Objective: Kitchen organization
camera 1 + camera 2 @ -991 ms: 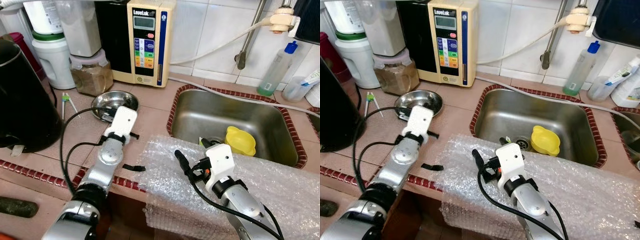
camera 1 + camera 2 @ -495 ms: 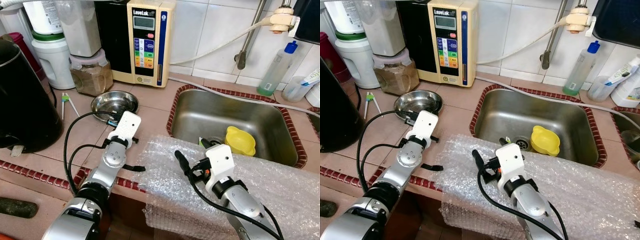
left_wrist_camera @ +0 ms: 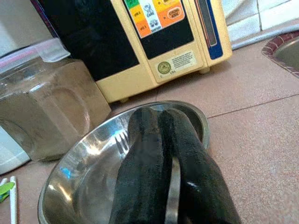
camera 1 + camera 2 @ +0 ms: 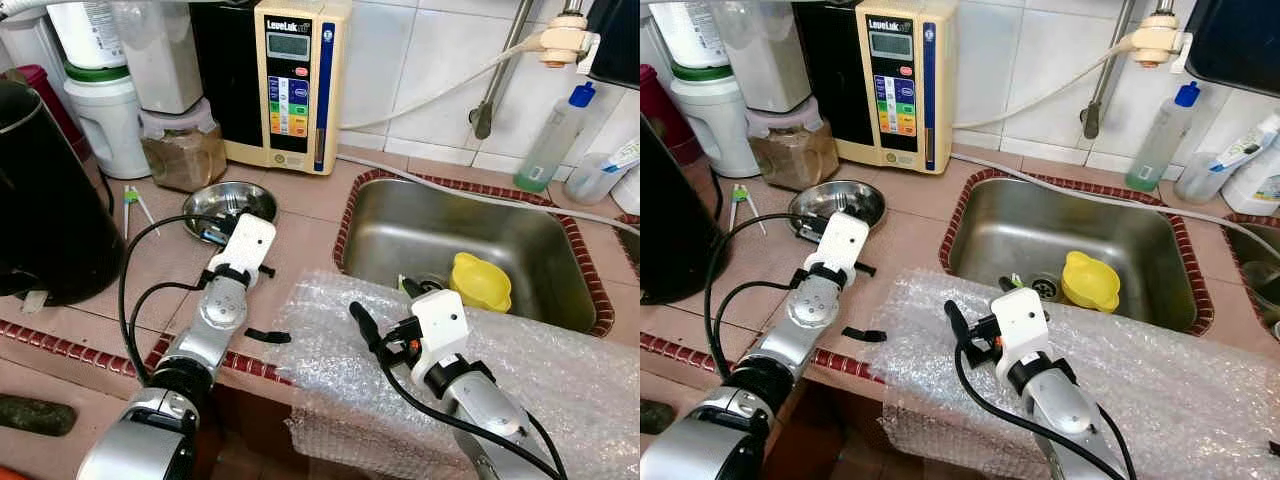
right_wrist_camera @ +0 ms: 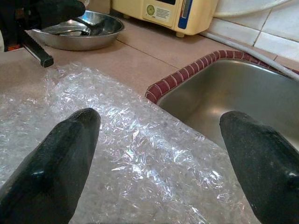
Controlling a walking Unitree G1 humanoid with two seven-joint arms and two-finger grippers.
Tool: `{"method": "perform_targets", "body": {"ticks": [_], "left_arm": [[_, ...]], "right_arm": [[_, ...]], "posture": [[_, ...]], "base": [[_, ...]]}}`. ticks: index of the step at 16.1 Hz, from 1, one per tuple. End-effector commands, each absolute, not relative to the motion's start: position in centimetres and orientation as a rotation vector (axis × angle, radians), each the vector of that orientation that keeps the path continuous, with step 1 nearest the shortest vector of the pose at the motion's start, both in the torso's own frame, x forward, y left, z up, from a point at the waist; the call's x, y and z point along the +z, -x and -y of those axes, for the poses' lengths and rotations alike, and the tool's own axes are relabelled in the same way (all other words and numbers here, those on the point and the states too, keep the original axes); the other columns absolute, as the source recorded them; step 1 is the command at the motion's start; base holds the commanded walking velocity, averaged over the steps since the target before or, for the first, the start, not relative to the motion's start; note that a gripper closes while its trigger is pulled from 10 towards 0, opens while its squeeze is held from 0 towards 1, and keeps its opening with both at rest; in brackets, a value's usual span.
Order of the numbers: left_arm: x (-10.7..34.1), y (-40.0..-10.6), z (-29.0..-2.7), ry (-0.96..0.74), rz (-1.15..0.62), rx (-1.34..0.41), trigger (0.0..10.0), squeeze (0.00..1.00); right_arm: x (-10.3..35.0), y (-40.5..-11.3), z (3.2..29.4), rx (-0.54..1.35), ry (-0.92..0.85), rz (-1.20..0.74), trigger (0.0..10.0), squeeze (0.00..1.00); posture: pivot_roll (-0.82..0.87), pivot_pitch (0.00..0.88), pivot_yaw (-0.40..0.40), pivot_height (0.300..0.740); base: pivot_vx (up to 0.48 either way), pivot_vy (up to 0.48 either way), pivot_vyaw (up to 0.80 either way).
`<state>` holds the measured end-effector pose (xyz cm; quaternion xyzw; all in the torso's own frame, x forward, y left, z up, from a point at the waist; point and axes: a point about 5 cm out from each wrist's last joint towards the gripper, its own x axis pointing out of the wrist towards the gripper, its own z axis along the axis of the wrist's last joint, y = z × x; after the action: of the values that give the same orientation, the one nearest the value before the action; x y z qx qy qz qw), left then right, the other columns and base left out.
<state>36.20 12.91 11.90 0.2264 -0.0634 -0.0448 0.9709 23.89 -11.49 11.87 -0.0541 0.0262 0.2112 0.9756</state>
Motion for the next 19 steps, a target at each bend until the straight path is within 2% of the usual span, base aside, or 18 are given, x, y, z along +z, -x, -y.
{"method": "perform_targets", "body": {"ticks": [1, 4, 8, 11, 12, 13, 14, 18, 19], "left_arm": [[12.8, -36.6, -13.0, -0.451, 0.162, -0.074, 0.0, 0.0], [14.1, -36.6, -13.4, -0.442, 0.243, -0.054, 0.0, 0.0], [15.1, -35.9, -11.6, -0.469, 0.331, -0.18, 0.0, 0.0], [16.1, -34.9, -9.5, -0.424, 0.41, -0.301, 0.0, 0.0], [16.3, -33.8, -7.8, -0.42, 0.438, -0.446, 0.0, 0.0], [16.3, -33.5, -7.3, -0.424, 0.435, -0.492, 0.0, 0.0], [16.1, -32.7, -6.3, -0.441, 0.384, -0.634, 0.0, 0.0], [15.8, -31.6, -5.2, -0.494, 0.317, -0.847, 0.0, 0.0], [15.9, -31.6, -5.2, -0.482, 0.313, -0.846, 0.0, 0.0]], "right_arm": [[12.2, -23.9, 11.7, 0.417, 0.113, -0.039, 10.0, 0.0], [12.2, -24.0, 11.8, 0.416, 0.116, -0.038, 10.0, 0.0], [12.4, -24.3, 12.2, 0.411, 0.129, -0.03, 10.0, 0.0], [12.8, -24.9, 13.4, 0.39, 0.156, -0.018, 10.0, 0.0], [13.5, -25.2, 14.2, 0.384, 0.229, 0.013, 10.0, 0.0], [13.9, -25.3, 14.4, 0.384, 0.258, 0.024, 10.0, 0.0], [14.9, -25.6, 15.3, 0.408, 0.378, 0.052, 10.0, 0.0], [16.0, -26.2, 16.6, 0.471, 0.548, 0.076, 10.0, 0.0], [16.1, -26.3, 16.6, 0.491, 0.574, 0.08, 10.0, 0.0]], "posture": [[0.01, 0.0, 0.001, 0.74], [0.02, 0.0, 0.0, 0.74], [0.02, 0.0, -0.003, 0.74], [0.02, 0.0, -0.006, 0.74], [0.03, 0.0, -0.007, 0.74], [0.03, 0.0, -0.008, 0.74], [0.03, 0.0, -0.008, 0.74], [0.03, 0.0, -0.01, 0.74], [0.03, 0.0, -0.007, 0.74]], "base": [[0.0, 0.0, 0.0], [0.0, 0.0, 0.0], [0.0, 0.0, 0.0], [0.0, 0.0, 0.0], [0.0, 0.0, 0.0], [0.0, 0.0, 0.0], [0.0, 0.0, 0.0], [0.0, 0.0, 0.0], [0.0, 0.0, 0.0]]}}
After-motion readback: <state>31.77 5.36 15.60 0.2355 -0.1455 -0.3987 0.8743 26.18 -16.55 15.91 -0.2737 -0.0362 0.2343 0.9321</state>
